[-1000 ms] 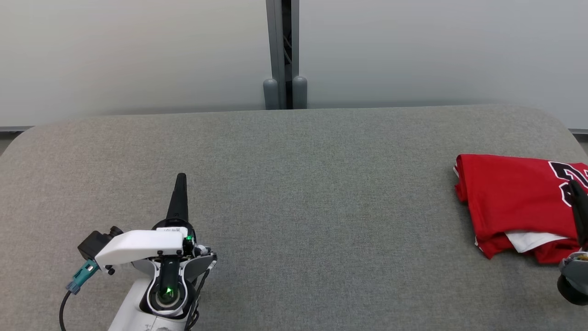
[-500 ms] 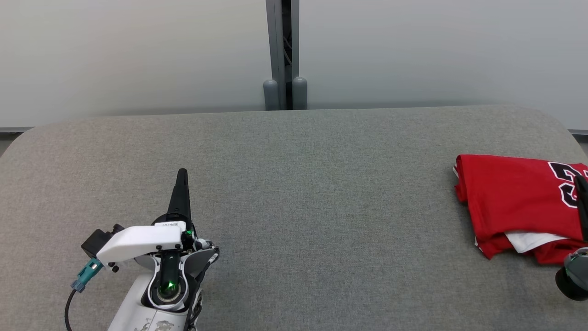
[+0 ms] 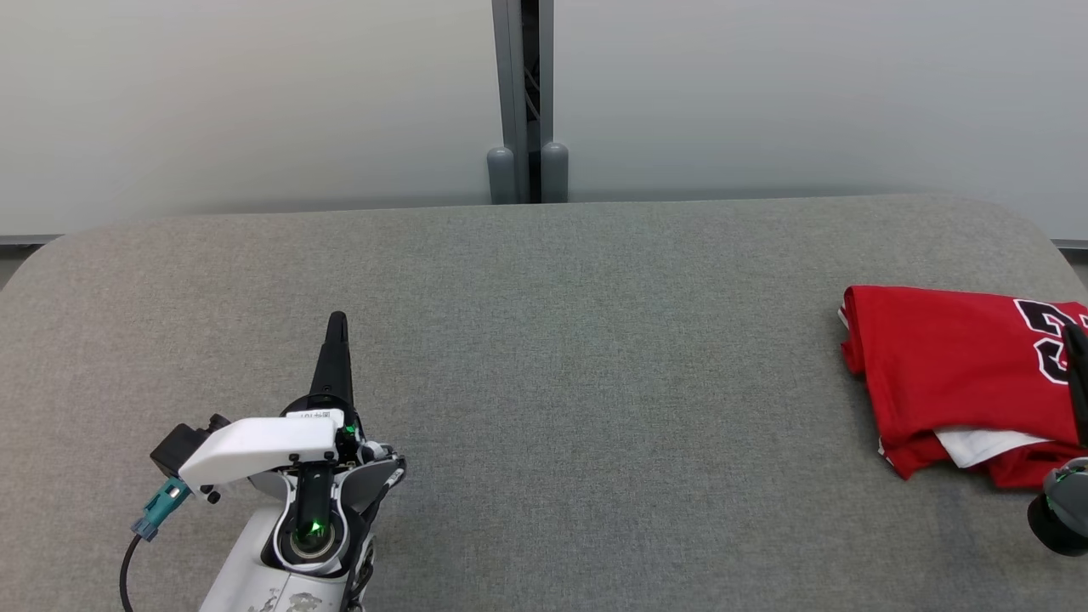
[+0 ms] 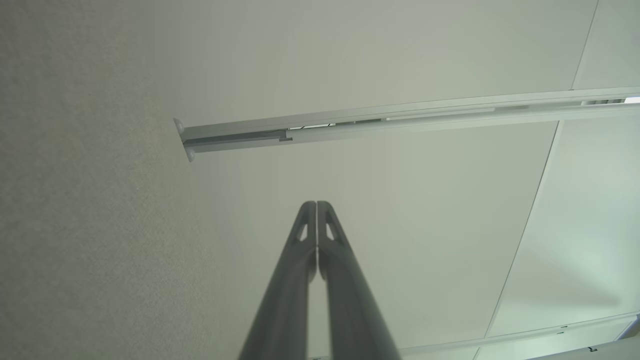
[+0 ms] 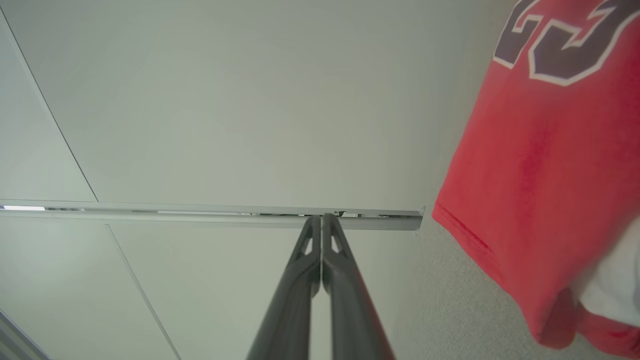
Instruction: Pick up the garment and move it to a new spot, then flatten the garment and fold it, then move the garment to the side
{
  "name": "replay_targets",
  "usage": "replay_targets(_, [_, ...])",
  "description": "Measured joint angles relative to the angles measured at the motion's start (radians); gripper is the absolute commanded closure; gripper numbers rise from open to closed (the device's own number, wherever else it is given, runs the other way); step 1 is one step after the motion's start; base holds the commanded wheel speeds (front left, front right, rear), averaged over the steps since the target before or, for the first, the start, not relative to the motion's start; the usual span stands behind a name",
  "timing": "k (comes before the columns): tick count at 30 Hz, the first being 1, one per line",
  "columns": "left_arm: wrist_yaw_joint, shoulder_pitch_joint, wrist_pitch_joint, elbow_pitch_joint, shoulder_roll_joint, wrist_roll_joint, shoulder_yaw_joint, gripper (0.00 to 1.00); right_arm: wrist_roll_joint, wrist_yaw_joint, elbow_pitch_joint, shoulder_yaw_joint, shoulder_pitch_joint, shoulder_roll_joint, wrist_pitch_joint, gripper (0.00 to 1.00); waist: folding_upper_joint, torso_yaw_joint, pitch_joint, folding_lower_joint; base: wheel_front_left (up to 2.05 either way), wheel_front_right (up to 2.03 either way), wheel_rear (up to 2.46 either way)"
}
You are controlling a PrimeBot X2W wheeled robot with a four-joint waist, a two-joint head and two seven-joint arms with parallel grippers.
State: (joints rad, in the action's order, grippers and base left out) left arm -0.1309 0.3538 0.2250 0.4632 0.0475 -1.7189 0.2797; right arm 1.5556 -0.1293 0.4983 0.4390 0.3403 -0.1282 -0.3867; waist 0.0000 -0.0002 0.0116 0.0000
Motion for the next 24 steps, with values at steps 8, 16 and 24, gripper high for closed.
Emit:
replay_targets(8, [0.000, 0.000, 0.000, 0.000, 0.000, 0.000, 0.000, 1.00, 0.000, 0.000, 0.000, -0.001, 0.000, 0.000, 0.000, 1.00, 0.0001, 0.000, 0.000, 0.0000, 0.00, 0.00, 0.00])
replay_targets(16, [0.000, 0.000, 0.000, 0.000, 0.000, 0.000, 0.000, 1.00, 0.002, 0.000, 0.000, -0.001, 0.000, -0.001, 0.000, 1.00, 0.0001, 0.000, 0.000, 0.0000, 0.00, 0.00, 0.00])
replay_targets(24, [0.000, 0.000, 0.000, 0.000, 0.000, 0.000, 0.000, 1.00, 0.002, 0.000, 0.000, -0.001, 0.000, -0.001, 0.000, 1.00, 0.0001, 0.000, 0.000, 0.0000, 0.00, 0.00, 0.00])
